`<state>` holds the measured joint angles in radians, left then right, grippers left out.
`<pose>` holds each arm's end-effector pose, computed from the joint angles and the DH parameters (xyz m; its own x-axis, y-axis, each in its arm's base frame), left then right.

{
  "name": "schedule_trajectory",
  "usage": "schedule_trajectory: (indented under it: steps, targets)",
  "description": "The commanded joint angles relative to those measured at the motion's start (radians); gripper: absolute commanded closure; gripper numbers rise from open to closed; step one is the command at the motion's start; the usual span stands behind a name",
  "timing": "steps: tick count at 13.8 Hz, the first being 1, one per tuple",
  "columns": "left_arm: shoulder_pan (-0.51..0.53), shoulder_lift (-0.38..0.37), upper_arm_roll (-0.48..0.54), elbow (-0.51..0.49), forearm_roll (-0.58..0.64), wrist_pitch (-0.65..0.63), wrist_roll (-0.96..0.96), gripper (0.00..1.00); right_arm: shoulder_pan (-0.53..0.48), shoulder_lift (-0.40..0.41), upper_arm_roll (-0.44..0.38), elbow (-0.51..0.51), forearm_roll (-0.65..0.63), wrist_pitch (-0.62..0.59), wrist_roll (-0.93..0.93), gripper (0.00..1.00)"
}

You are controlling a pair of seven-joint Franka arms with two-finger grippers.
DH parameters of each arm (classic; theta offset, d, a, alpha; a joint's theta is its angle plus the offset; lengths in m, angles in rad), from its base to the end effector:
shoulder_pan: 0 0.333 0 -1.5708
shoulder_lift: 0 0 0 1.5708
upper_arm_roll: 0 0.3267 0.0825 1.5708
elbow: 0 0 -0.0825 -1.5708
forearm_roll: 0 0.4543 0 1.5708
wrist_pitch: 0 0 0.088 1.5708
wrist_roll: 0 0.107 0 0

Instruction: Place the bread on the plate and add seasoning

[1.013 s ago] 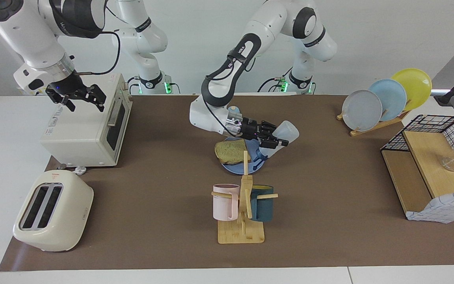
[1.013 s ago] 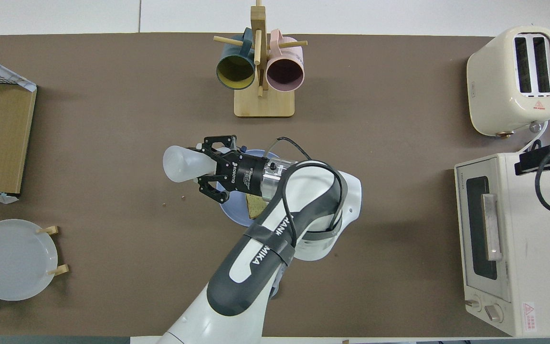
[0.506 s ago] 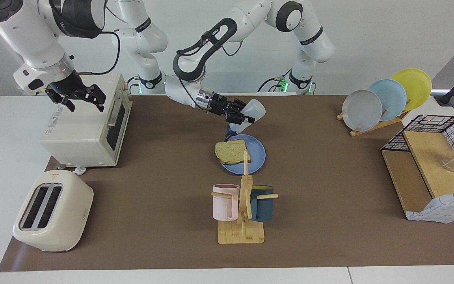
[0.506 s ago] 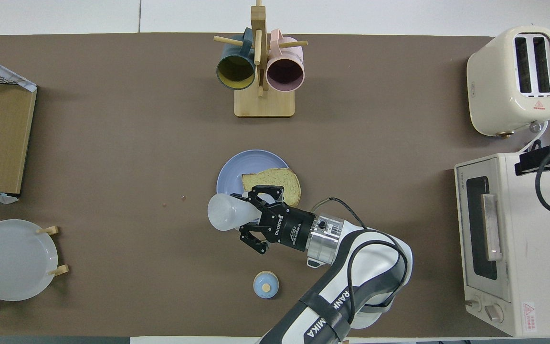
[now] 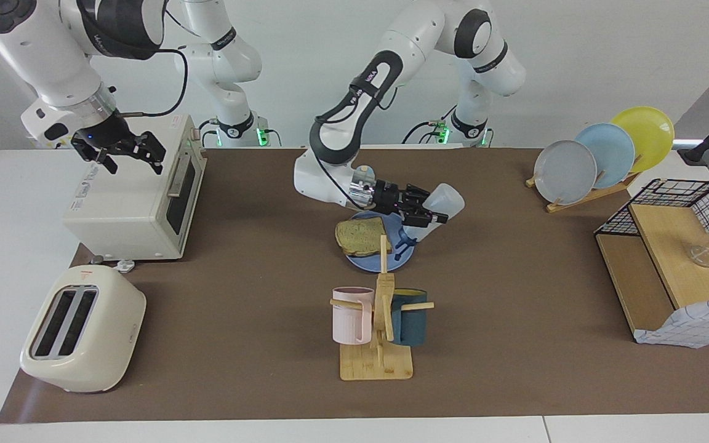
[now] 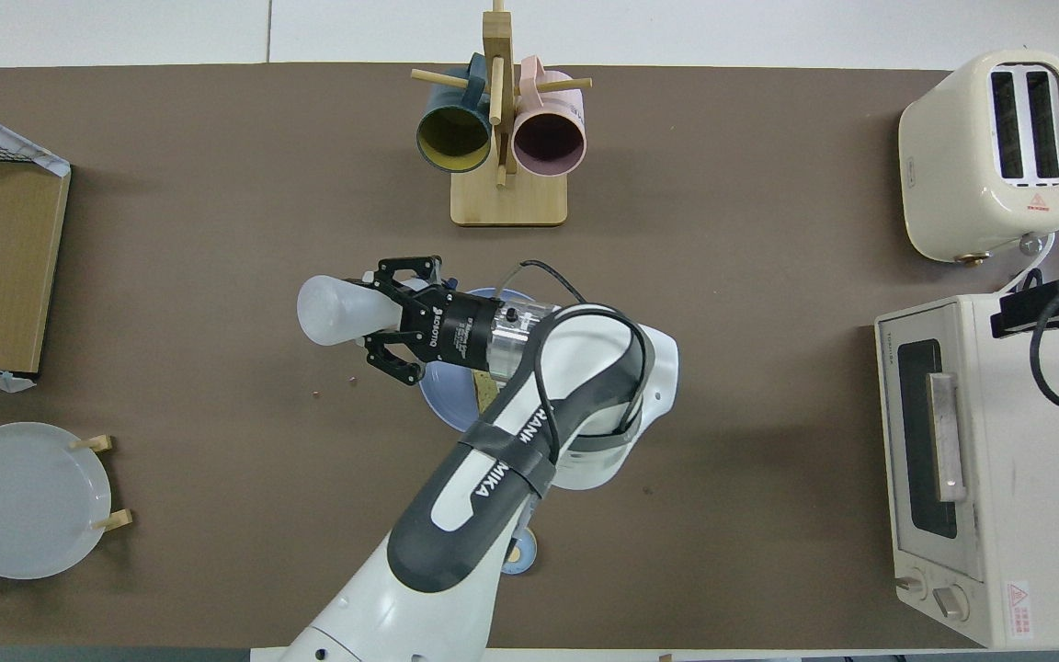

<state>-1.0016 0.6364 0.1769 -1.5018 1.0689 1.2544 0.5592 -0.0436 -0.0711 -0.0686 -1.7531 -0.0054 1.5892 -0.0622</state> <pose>0.5436 -0.4520 0.3100 0.2961 -0.2308 -0.9269 -0.9021 0.2514 -0.3508 0.5935 -0.0686 0.5815 0.9945 -0.0488 -0.0927 -0.0495 -0.9988 -0.0053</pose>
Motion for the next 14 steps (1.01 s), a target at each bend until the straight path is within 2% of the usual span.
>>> schedule_trajectory:
  steps: [1,3,7,10,14]
  targets:
    - [0.021,-0.014,-0.005,-0.026,0.046,0.031,0.002,1.00,-0.002,-0.015,0.003,-0.020,0.005,0.017,0.018,0.00]
    - [-0.001,-0.017,-0.007,-0.037,0.037,0.019,0.002,1.00,-0.002,-0.015,0.003,-0.020,0.005,0.015,0.018,0.00]
    - [-0.130,-0.029,-0.008,-0.035,-0.043,-0.044,0.004,1.00,-0.002,-0.015,0.003,-0.020,0.005,0.015,0.018,0.00]
    - [-0.155,-0.033,-0.008,-0.034,-0.060,-0.070,0.004,1.00,-0.002,-0.015,0.003,-0.020,0.005,0.015,0.018,0.00]
    - [-0.147,-0.148,-0.008,-0.076,-0.061,-0.063,0.011,1.00,-0.002,-0.015,0.003,-0.020,0.005,0.015,0.018,0.00]
